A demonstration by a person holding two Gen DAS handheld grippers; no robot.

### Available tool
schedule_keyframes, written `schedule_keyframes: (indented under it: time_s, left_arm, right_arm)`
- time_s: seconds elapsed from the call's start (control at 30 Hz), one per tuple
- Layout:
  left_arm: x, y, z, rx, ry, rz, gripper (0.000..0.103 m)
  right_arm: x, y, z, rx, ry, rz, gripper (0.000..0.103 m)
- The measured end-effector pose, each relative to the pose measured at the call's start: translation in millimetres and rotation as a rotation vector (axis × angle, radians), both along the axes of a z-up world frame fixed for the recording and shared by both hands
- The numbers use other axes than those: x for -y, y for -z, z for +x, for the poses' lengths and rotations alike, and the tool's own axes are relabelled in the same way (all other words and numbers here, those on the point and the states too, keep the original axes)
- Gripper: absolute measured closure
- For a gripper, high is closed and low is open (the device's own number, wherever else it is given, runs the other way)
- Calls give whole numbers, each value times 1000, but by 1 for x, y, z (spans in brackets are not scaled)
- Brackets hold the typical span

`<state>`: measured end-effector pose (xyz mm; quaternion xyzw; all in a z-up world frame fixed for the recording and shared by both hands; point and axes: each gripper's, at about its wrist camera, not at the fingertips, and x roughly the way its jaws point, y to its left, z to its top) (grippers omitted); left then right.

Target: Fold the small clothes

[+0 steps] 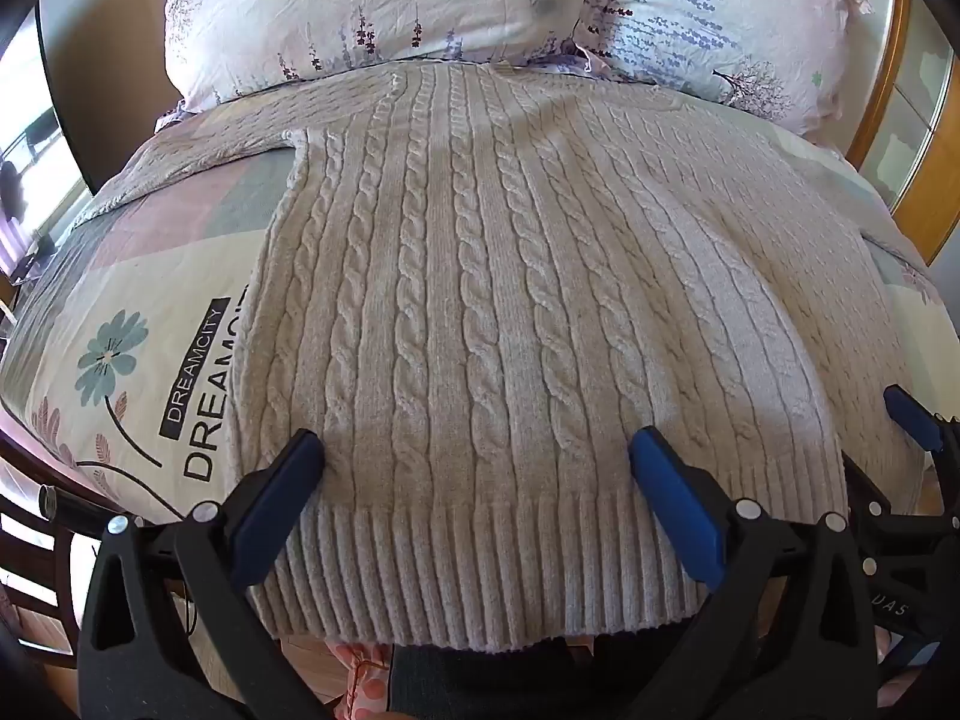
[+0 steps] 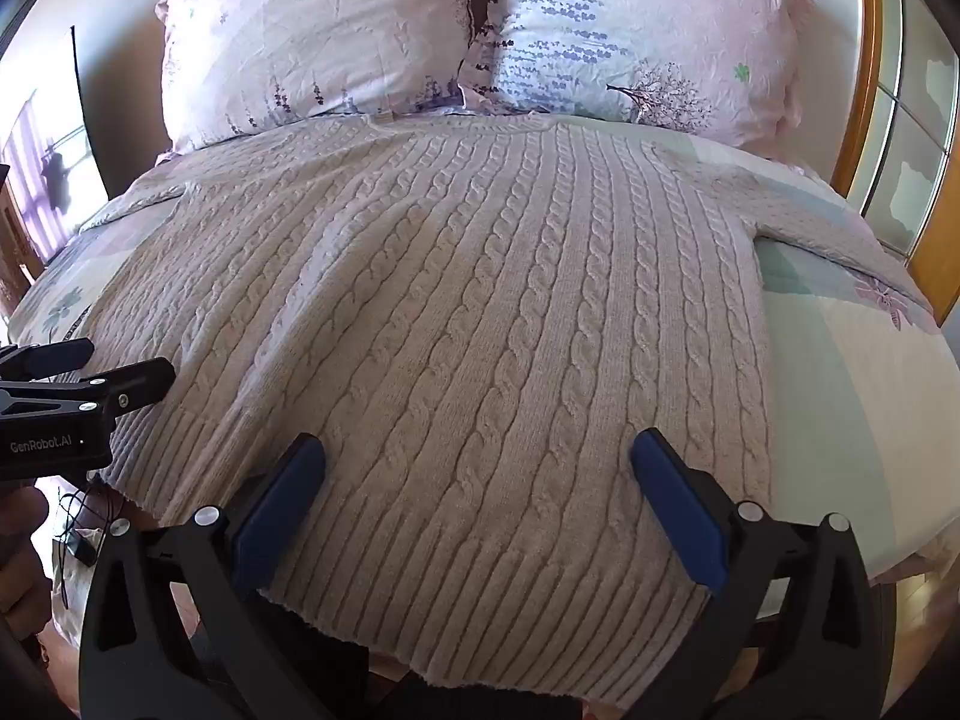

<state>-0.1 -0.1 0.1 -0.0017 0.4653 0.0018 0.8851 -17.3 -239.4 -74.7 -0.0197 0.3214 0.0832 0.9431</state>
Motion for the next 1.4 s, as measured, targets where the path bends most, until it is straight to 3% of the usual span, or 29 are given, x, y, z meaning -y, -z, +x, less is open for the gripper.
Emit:
schedule_keyframes:
  time_s: [1.4]
  left_arm:
    - [-1,-2,1,15,-1,3,2]
  right_arm:
    - [-1,0,4,-11,4,-2,1]
